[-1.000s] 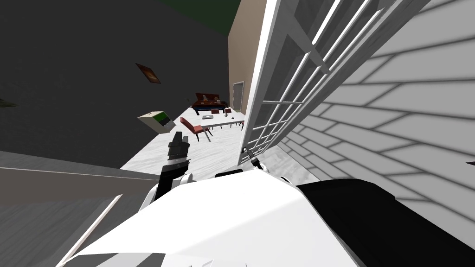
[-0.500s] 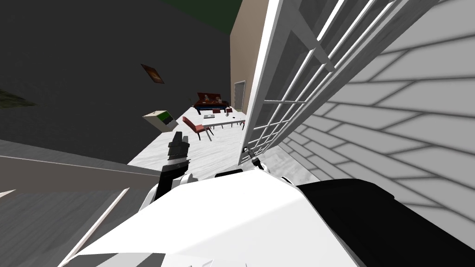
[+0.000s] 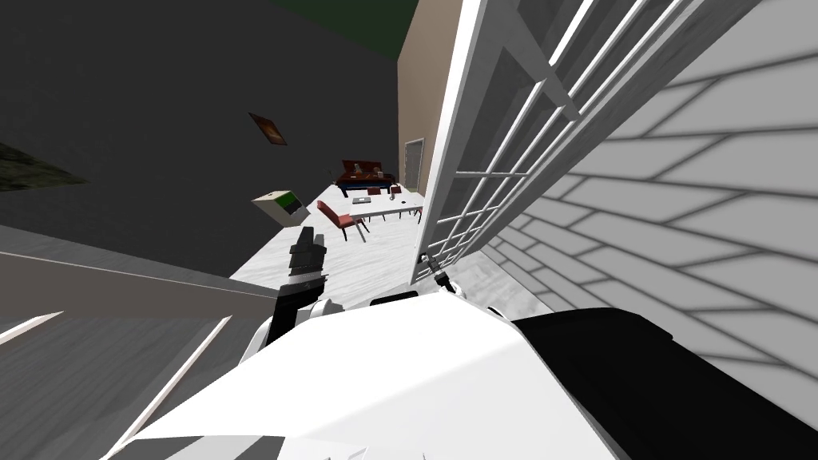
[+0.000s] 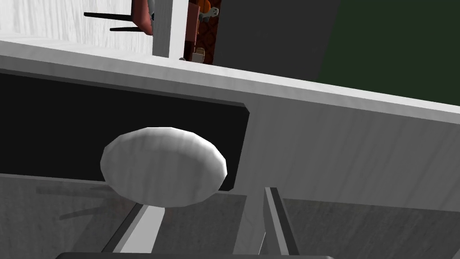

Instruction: Pull the door open

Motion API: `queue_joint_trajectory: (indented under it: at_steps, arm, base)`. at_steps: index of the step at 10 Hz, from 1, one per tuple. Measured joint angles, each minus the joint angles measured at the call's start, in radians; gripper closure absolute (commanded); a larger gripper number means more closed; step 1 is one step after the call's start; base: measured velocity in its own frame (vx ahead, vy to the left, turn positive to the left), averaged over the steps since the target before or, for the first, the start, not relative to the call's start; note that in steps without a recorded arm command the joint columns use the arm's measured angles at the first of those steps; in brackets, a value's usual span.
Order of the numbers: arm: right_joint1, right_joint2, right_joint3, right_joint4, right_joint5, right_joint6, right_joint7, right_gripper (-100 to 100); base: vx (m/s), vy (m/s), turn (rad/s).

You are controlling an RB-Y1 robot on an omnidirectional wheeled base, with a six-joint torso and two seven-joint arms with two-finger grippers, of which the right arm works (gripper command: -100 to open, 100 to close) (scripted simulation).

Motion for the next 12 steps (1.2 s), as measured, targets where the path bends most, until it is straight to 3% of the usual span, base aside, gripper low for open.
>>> queue_joint_trajectory:
  at_steps: [1, 2, 3, 4, 6, 8, 10, 12]
  arm:
    - [-0.019, 0.005, 0.0, 0.043, 0.0, -0.02, -0.001, 100]
    - [-0.02, 0.0, 0.003, 0.045, -0.007, -0.024, -0.019, 100]
    - [0.002, -0.003, 0.002, 0.002, -0.011, -0.001, -0.031, 100]
    - [-0.017, 0.001, 0.003, 0.037, -0.012, -0.013, -0.035, 100]
    - [-0.032, 0.004, 0.003, 0.063, -0.013, -0.019, -0.036, 100]
    - [-0.025, -0.002, 0.005, 0.055, -0.024, -0.018, -0.066, 100]
    - [-0.048, 0.004, 0.008, 0.106, -0.025, -0.041, -0.074, 100]
    - [-0.038, -0.001, 0.008, 0.086, -0.025, -0.031, -0.076, 100]
  base:
    - [-0.022, -0.001, 0.065]
    - [-0.024, -0.002, 0.017]
    - [-0.02, 0.002, -0.002]
    - [-0.01, 0.003, 0.015]
    - [-0.009, 0.004, 0.034]
    - [-0.018, -0.008, 0.008]
    - [-0.001, -0.001, -0.005]
    - [0.007, 0.005, 0.004]
